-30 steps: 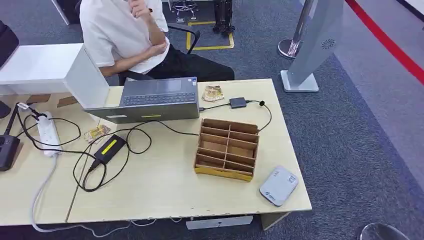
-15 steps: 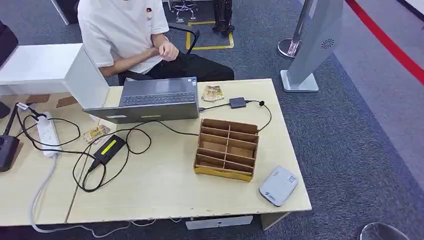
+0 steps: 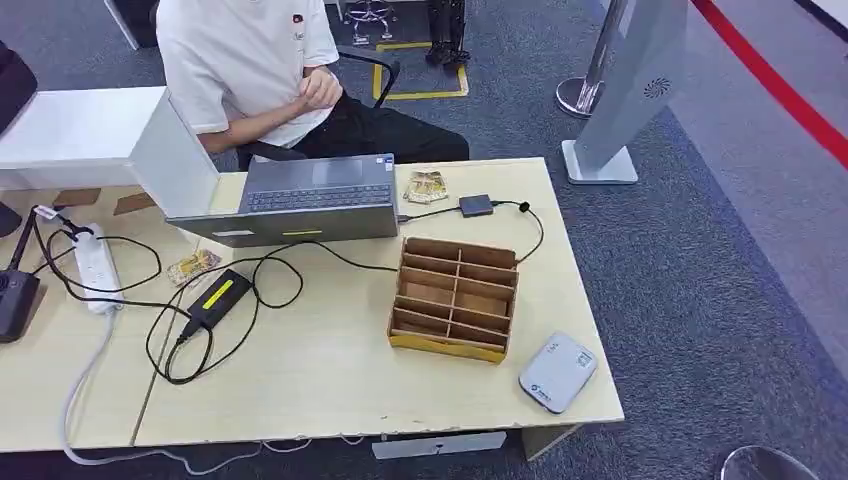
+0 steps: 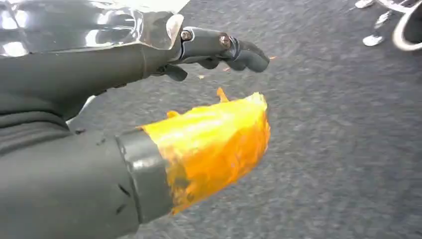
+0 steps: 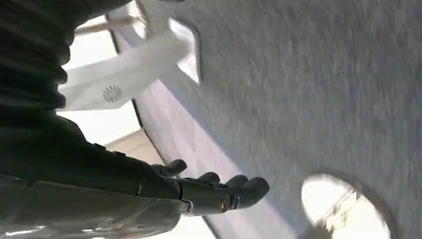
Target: Pass the card to the sensor for recognition and then transmit it.
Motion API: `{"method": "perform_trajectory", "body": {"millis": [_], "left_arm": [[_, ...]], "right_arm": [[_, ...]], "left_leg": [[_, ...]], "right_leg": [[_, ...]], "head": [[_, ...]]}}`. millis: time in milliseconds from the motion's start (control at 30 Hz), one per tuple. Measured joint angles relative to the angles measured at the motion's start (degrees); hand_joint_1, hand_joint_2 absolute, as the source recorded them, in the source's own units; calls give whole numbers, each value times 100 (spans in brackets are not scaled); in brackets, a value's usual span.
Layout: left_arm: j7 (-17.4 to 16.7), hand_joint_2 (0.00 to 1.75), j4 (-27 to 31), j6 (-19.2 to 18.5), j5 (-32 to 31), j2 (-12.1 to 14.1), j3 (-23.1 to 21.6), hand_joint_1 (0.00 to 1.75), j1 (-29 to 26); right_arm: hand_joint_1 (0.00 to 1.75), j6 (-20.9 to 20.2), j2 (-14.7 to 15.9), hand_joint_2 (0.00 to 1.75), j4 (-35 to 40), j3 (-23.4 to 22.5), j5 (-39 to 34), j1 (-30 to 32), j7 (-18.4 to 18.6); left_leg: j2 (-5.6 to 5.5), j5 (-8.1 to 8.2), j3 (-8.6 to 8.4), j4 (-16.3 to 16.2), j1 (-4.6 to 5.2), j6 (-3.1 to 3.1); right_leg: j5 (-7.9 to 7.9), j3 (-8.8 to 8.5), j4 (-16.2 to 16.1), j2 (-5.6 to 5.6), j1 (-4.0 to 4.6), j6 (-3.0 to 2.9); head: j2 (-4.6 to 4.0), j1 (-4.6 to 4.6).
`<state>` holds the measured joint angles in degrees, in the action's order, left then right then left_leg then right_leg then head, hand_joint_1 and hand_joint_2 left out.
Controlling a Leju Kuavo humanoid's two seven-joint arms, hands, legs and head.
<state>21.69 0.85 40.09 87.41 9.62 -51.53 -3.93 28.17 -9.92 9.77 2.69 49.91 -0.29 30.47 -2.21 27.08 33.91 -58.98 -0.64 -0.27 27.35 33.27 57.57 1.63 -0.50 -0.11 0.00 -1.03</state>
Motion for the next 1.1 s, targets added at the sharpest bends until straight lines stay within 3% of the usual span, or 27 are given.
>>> {"method": "perform_trajectory", "body": {"millis": [33, 100, 167, 200, 300, 333, 367, 467, 533, 867, 933, 967, 1000, 1033, 1100], "left_arm": [[-220, 175, 0, 0, -80, -51, -61, 0, 88], [-845, 175, 2, -53, -583, -254, -160, 0, 307], [-1848, 175, 156, -729, -1024, -528, -339, 0, 513], [-2159, 175, 252, -1215, -1060, -613, -426, 0, 575], [-2427, 175, 447, -3027, -960, -945, -523, 0, 748], [-2508, 175, 500, -3396, -945, -1072, -527, 0, 798], [-2574, 175, 533, -3691, -958, -1159, -547, 0, 838], [-2694, 175, 562, -3987, -1014, -1261, -649, 0, 843], [-2727, 175, 562, -3967, -1041, -1305, -687, 0, 842], [-2768, 175, 562, -3845, -975, -1303, -713, 0, 895], [-2801, 175, 562, -3651, -960, -1294, -715, 0, 924], [-2867, 0, 562, -3411, -922, -1300, -713, 0, 944], [-2915, 0, 562, -3078, -868, -1303, -713, 0, 956], [-2932, 0, 562, -2460, -790, -1309, -704, 0, 970], [-2847, 0, 562, -1110, -634, -1357, -608, 0, 976]], "right_arm": [[0, -284, -11, 175, 0, -44, -111, 0, -85], [0, -960, -37, 175, 0, -164, -355, -1, -300], [0, -2027, -44, 175, -4, -285, -569, -14, -585], [0, -2438, -44, 175, -4, -330, -602, -14, -682], [0, -3551, 74, 175, -2, -383, -486, -69, -1001], [0, -3773, 122, 175, 0, -383, -434, -78, -1114], [0, -3901, 151, 175, 0, -383, -385, -91, -1210], [0, -4225, 232, 175, 2, -383, -377, -121, -1354], [0, -4349, 262, 175, 2, -385, -385, -133, -1388], [0, -4220, 271, 175, 4, -378, -311, -127, -1487], [0, -4154, 269, 175, 4, -381, -353, -126, -1474], [0, -4084, 256, 175, 4, -381, -440, -124, -1417], [0, -3922, 247, 175, 4, -394, -561, -119, -1329], [0, -3580, 230, 175, 9, -474, -762, -111, -1220], [0, -2358, 157, 175, 24, -753, -1293, -52, -1060]], "left_leg": [[-5, 0, 0, 0, 1, 0], [-10, -3, 0, 0, 4, 3], [-8, -6, -3, 0, 13, 8], [-2, -6, -7, 0, 14, 9], [16, -5, -10, -5, 15, 12], [18, -1, -9, -9, 14, 18], [17, 0, -10, -14, 14, 20], [34, 9, -20, -17, 22, 27], [26, 9, -21, -16, 17, 27], [27, 9, -19, -10, 16, 26], [27, 9, -19, -10, 17, 27], [26, 9, -19, -10, 17, 27], [27, 9, -19, -10, 17, 27], [27, 9, -20, -10, 17, 27], [29, 9, -20, -10, 17, 26]], "right_leg": [[0, -4, 0, -4, -1, 0], [-3, -8, 0, -13, -4, 2], [-7, -23, 0, -13, -11, 7], [-8, -25, 1, -10, -11, 8], [-19, -27, -2, 6, -12, 23], [-19, -32, -4, 7, -13, 24], [-20, -34, -6, 7, -12, 25], [-20, -30, -6, 26, -21, 26], [-17, -31, -5, 25, -18, 27], [-10, -31, -2, 25, -16, 24], [-9, -33, -2, 24, -17, 25], [-9, -34, -2, 22, -17, 25], [-9, -36, -2, 21, -17, 25], [-9, -36, -2, 21, -17, 25], [-9, -36, -2, 22, -17, 25]], "head": [[2, 0], [0, 2], [0, 11], [2, 2], [2, 0], [2, -4], [0, -9], [0, 4], [2, -2], [0, 2], [2, 4], [2, 2], [0, 0], [0, 4], [0, 2]]}}
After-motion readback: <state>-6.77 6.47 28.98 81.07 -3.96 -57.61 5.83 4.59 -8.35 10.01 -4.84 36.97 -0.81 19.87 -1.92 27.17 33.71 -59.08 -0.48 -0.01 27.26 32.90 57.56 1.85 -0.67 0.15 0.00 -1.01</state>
